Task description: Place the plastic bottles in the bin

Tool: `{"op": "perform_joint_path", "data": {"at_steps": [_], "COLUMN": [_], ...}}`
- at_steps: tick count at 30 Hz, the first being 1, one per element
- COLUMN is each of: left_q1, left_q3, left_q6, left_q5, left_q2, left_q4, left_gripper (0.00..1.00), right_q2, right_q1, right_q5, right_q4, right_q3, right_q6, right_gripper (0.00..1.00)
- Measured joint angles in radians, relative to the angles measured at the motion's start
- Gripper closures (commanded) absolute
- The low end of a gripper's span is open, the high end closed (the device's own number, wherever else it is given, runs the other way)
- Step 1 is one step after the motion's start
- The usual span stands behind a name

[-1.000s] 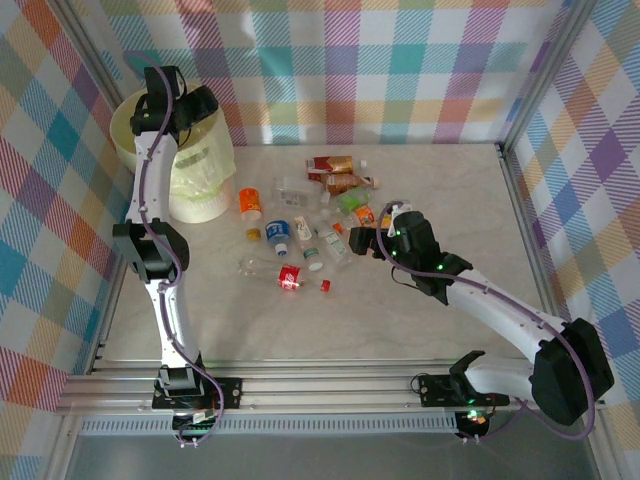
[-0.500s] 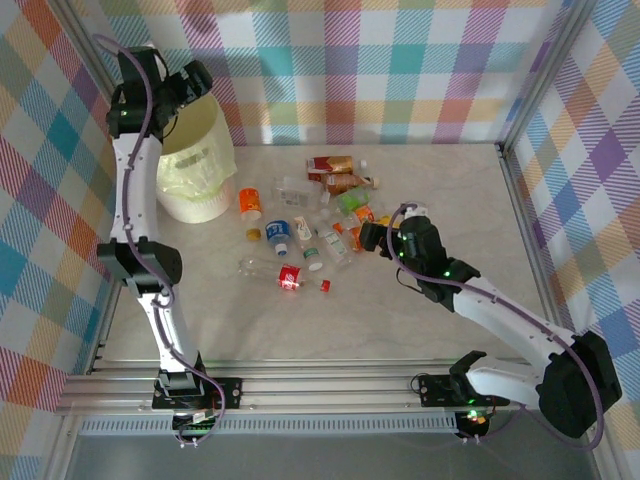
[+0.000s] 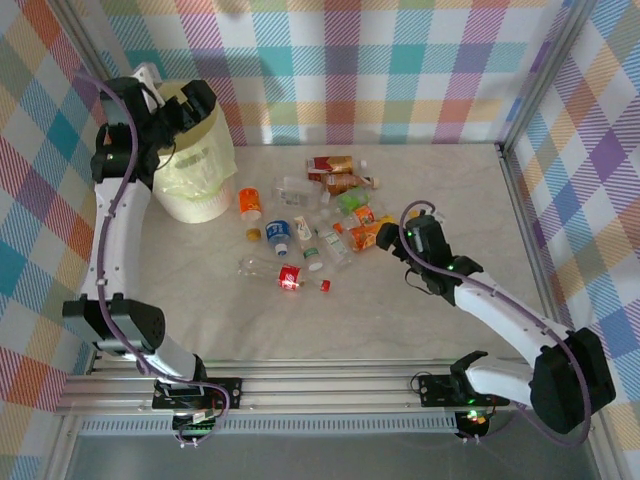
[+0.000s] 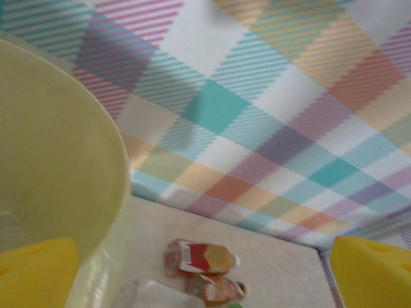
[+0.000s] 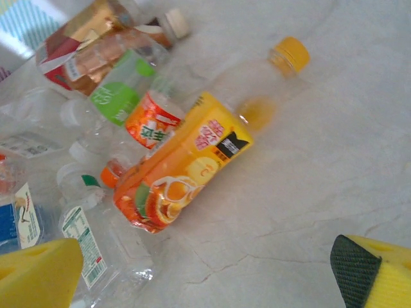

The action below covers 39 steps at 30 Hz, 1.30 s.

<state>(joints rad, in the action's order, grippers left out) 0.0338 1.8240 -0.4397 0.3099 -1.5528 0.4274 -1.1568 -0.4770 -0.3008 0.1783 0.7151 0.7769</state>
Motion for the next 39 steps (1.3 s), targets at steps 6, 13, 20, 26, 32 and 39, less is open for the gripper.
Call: {"op": "perform_joint_path", "data": {"at_steps": [6, 13, 20, 26, 32, 39], "left_q1": [-0.019, -0.023, -0.025, -0.026, -0.026, -0.026], "left_q3": [-0.218, -0.431, -0.466, -0.513, -0.526, -0.53], "left_q6": [-0.051, -0.092, -0.05, -0.014, 0.008, 0.014], "left_q5": [0.101, 0.146, 0.15, 0.134, 0.119, 0.118], "left_q2": [0.172, 0.371, 0.446, 0.472, 0.47, 0.469], "left_q4": [-0.134, -0.186, -0.109, -0.054, -0.01, -0.008], "left_gripper": [0.0, 0.0, 0.0, 0.0, 0.0, 0.0], "right_q2": [-0.052, -0.193, -0.378, -0.555, -0.676, -0.731], "right_q1": [0.119, 0.18, 0.186, 0.186, 0.186, 0.186], "right_q5": [0.126, 0.18, 0.178, 0.161, 0.164, 0.147], "right_q4": [0.005, 0.061, 0.082, 0.093, 0.092, 0.089], "right_q3": [0.001, 0.117, 0.264, 0.386, 0.479, 0.505], "right_q6": [0.07, 0.147, 0.256, 0.377, 0.44, 0.508], "right_gripper": [0.0, 0.0, 0.0, 0.03, 0.04, 0.12]}}
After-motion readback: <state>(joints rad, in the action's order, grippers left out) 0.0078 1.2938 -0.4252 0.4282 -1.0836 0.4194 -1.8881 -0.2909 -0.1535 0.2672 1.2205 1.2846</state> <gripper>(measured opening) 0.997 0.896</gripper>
